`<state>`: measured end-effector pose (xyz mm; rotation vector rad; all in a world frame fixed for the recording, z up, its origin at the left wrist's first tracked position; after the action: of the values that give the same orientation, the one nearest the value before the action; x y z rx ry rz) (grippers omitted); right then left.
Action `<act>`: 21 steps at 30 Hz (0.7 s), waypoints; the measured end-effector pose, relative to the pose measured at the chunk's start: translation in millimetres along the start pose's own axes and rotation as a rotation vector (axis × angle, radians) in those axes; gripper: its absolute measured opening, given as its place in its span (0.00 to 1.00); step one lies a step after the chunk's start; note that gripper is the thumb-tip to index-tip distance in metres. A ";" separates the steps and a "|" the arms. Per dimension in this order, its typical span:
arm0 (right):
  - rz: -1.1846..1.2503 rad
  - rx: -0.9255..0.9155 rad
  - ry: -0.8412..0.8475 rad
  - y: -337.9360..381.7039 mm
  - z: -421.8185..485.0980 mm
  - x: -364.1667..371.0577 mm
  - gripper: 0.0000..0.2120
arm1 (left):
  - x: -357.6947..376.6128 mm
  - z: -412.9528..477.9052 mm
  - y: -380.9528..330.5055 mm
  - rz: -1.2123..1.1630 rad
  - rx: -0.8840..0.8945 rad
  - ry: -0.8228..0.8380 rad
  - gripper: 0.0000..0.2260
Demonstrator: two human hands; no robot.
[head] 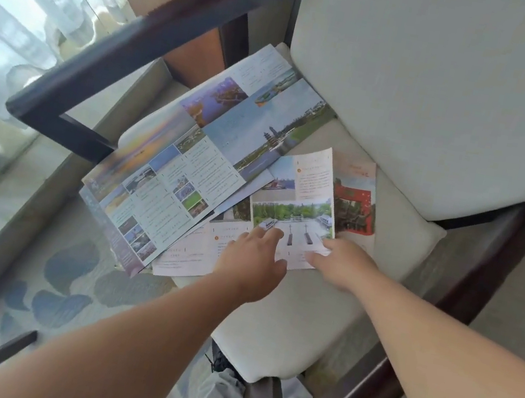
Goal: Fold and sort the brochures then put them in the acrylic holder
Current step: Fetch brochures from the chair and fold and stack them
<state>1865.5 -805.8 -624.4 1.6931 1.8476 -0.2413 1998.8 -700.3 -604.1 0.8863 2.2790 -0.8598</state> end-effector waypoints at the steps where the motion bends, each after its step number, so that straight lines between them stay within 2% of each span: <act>1: -0.008 -0.017 -0.012 1.3 -1.0 0.4 0.27 | 0.2 0.5 0.2 -0.004 -0.013 0.004 0.22; 4: -0.041 -0.055 -0.122 7.6 -11.7 -9.6 0.21 | -4.7 3.6 -6.6 -0.037 -0.040 -0.005 0.22; 7: -0.080 -0.070 -0.236 9.6 -36.1 -30.6 0.18 | -16.2 6.3 -28.0 -0.130 -0.071 -0.024 0.22; 14: -0.103 -0.242 -0.344 18.9 -126.2 -78.5 0.17 | -76.0 4.9 -120.6 -0.525 -0.200 -0.080 0.31; 17: -0.133 -0.396 -0.370 29.3 -158.9 -92.8 0.20 | -104.5 -4.7 -146.6 -0.611 -0.230 -0.146 0.16; 19: -0.055 -0.521 -0.376 32.9 -175.4 -105.8 0.16 | -122.6 -10.9 -154.3 -0.631 -0.231 -0.182 0.08; 21: 0.171 -0.650 -0.417 32.0 -187.5 -124.0 0.09 | -138.2 -18.4 -158.0 -0.656 -0.214 -0.217 0.08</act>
<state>1836.5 -806.9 -399.2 1.2187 1.2747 0.0741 1966.8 -831.7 -442.5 -0.0704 2.4230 -0.8930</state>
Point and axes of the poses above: each hand's wrist, its own z-axis towards the middle knuckle, its own x-axis out of the palm, y = z × x, the point moved 3 cm from there along z, towards the middle knuckle, and after that the axes turned 3 degrees about -x, right-handed, at the moved point
